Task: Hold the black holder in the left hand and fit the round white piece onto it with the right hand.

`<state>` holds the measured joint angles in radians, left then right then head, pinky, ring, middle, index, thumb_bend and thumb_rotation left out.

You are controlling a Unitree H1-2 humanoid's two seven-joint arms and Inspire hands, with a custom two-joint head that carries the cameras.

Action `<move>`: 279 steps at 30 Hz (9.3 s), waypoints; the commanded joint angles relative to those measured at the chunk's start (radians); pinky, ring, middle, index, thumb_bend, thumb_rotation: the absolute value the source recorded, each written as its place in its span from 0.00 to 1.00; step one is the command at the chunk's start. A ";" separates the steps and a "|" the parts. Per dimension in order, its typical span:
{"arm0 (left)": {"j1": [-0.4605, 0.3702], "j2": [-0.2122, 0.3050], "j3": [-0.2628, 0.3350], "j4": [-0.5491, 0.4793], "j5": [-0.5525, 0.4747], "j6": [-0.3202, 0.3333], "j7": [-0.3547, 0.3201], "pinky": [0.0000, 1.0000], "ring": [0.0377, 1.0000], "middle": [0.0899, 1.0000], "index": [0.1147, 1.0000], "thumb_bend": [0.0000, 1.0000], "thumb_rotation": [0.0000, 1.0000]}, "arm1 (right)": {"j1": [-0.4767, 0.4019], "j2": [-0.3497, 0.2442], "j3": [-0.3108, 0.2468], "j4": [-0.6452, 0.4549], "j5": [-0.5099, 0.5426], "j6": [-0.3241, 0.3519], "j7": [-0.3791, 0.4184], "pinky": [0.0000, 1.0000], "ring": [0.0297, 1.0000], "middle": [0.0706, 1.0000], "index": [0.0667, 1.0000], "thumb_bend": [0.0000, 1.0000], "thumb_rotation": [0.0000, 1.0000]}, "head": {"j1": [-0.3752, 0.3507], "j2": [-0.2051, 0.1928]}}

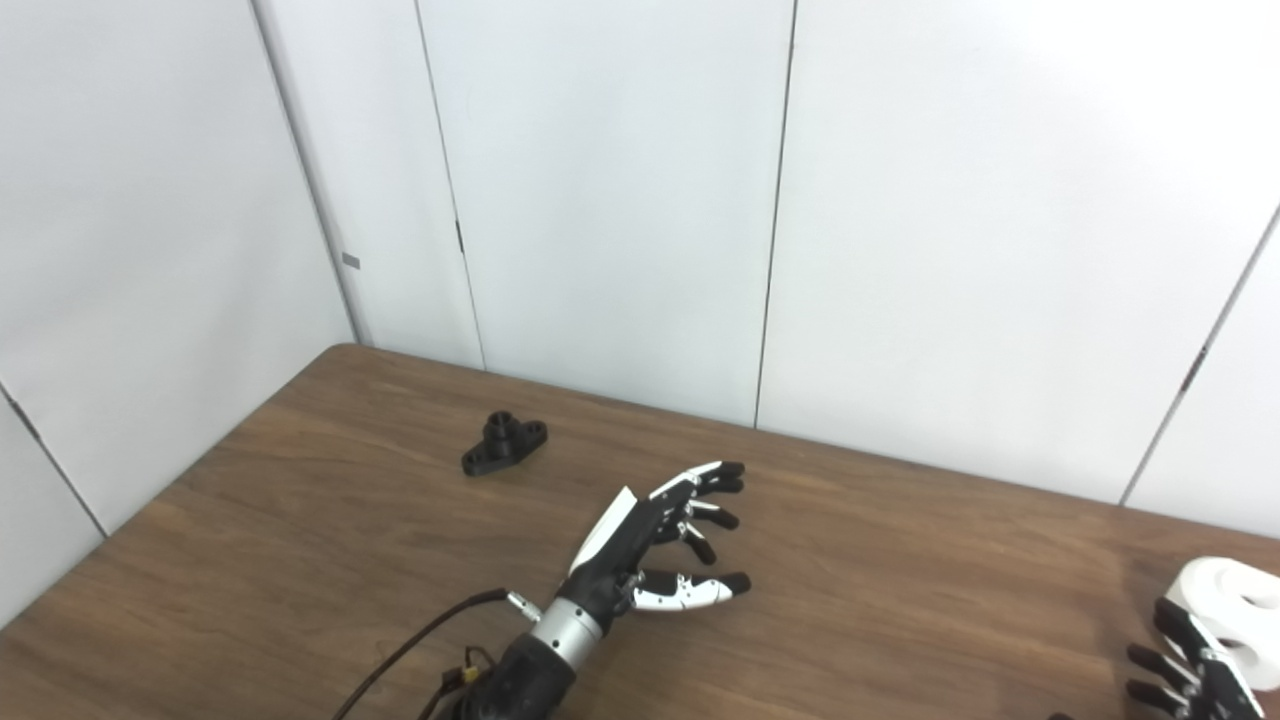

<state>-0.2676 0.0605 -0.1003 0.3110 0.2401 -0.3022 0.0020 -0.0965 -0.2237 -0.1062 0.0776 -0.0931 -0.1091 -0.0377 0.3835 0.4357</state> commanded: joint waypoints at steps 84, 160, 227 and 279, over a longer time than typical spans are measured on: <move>-0.148 0.415 0.154 -0.108 0.406 0.625 0.130 1.00 1.00 1.00 0.77 1.00 0.42 | -0.003 -0.058 -0.034 -0.001 0.075 0.004 0.041 0.56 0.74 0.91 0.84 0.73 0.09 | 0.043 0.073; -0.235 0.291 0.029 0.459 0.176 0.392 0.354 1.00 1.00 0.94 0.42 0.52 0.06 | 0.030 -0.074 -0.033 -0.096 0.045 0.091 0.044 0.55 0.73 0.88 0.83 0.70 0.10 | 0.010 0.118; -0.193 0.127 -0.446 0.262 0.221 0.088 -0.196 1.00 1.00 0.98 0.41 0.52 0.06 | 0.027 0.042 0.019 -0.368 -0.023 0.201 0.016 0.61 0.72 0.85 0.83 0.65 0.20 | -0.460 0.224; -0.175 0.235 -0.423 0.384 0.188 -0.082 -0.208 1.00 1.00 0.97 0.41 0.52 0.06 | -0.713 -0.515 0.334 -0.059 -0.967 0.536 0.940 0.99 1.00 1.00 0.81 1.00 0.37 | -0.998 0.056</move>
<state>-0.5334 0.2598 -0.4925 0.6214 0.3910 -0.4543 -0.1147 -0.7494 -0.7136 0.2365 0.0322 -1.0588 0.4194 0.9015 -0.6136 0.4909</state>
